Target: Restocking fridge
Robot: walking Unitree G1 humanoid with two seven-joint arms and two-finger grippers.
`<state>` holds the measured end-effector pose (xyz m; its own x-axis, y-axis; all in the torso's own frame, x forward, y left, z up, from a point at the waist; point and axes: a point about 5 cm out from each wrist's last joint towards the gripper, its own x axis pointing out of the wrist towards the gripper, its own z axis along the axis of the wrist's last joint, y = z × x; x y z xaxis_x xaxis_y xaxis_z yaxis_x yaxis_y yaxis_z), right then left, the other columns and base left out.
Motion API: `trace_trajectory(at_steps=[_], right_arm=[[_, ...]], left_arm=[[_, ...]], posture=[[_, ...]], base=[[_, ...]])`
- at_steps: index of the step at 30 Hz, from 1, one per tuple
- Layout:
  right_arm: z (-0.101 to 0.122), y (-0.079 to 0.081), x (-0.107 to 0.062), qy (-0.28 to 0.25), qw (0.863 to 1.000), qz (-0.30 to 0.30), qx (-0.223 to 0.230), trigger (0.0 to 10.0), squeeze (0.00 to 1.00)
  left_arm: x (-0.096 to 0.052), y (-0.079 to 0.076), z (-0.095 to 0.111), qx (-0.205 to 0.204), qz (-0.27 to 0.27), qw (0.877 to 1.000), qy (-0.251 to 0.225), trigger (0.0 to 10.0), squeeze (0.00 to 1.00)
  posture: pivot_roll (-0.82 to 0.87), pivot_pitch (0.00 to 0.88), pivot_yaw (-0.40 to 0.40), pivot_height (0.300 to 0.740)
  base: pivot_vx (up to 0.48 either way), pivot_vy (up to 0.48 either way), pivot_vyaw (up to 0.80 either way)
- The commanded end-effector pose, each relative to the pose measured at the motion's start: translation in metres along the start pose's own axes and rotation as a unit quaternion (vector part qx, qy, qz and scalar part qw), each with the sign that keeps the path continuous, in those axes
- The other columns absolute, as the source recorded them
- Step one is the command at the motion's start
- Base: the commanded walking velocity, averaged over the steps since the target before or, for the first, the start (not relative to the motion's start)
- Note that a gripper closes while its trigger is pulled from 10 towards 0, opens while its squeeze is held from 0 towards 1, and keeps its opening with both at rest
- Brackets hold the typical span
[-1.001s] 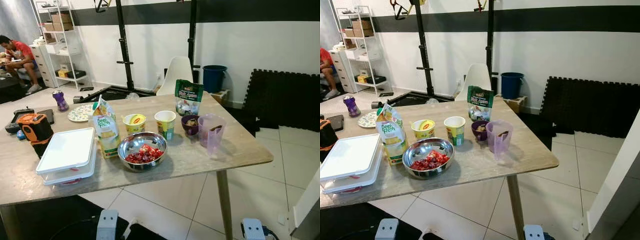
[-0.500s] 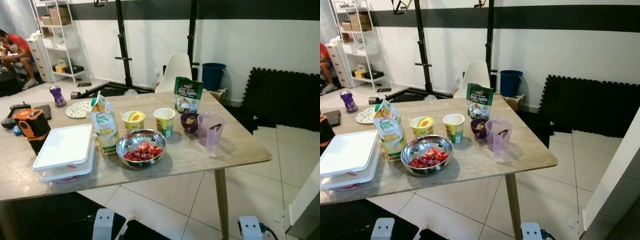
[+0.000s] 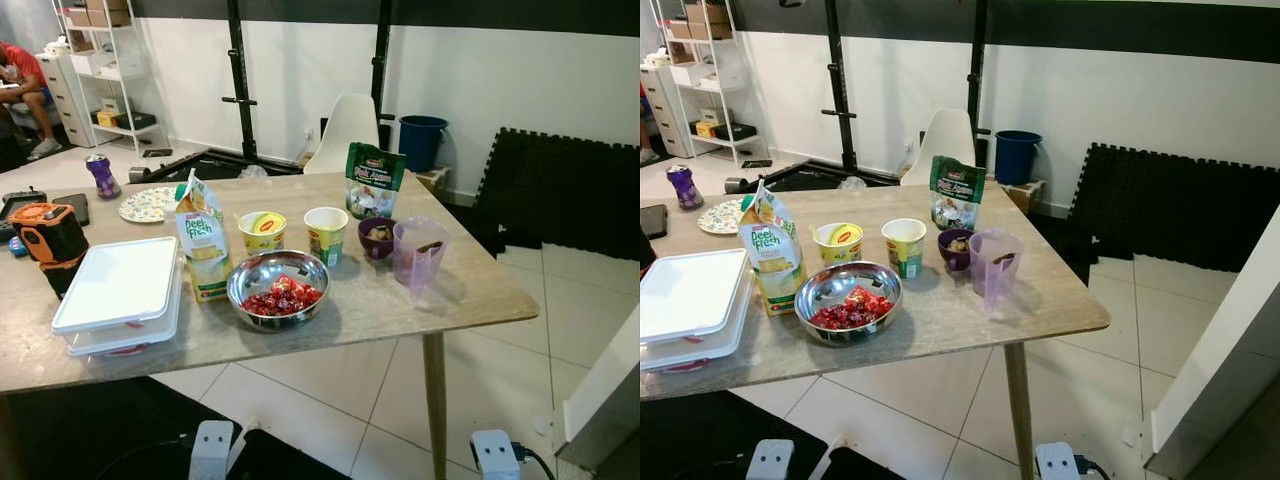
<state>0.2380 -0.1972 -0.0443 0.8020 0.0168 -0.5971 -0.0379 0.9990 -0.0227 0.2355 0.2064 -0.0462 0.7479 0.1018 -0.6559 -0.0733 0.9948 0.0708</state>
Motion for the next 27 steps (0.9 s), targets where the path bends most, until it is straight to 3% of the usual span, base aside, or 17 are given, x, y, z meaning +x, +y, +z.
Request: trace_trajectory(at_steps=[1, 12, 17, 27], right_arm=[[-0.0023, -0.0025, -0.0007, 0.008, 1.0, -0.005, 0.005, 10.0, 0.0], [-0.0085, -0.0013, -0.003, 0.013, 1.0, -0.006, 0.005, 10.0, 0.0], [-0.0098, -0.0034, -0.0038, 0.015, 1.0, -0.012, -0.001, 10.0, 0.0], [-0.0073, -0.0059, -0.0032, 0.012, 1.0, -0.016, 0.0, 10.0, 0.0]], left_arm=[[-0.0014, 0.0012, -0.0035, 0.004, 0.003, 1.0, 0.0, 10.0, 0.06], [-0.0037, 0.0027, -0.0112, -0.004, 0.014, 1.0, 0.01, 10.0, 0.07], [-0.0033, 0.0018, -0.0066, -0.014, 0.009, 1.0, -0.006, 10.0, 0.08], [-0.0033, 0.0054, -0.0055, -0.003, 0.01, 1.0, -0.006, 10.0, 0.1]], posture=[[0.03, 0.105, -0.014, 0.74], [0.02, 0.111, 0.013, 0.74], [0.02, 0.112, 0.008, 0.74], [0.01, 0.113, 0.015, 0.74]], base=[[0.0, 0.0, 0.0], [0.0, 0.0, 0.0], [0.0, 0.0, 0.0], [0.0, 0.0, 0.0]])
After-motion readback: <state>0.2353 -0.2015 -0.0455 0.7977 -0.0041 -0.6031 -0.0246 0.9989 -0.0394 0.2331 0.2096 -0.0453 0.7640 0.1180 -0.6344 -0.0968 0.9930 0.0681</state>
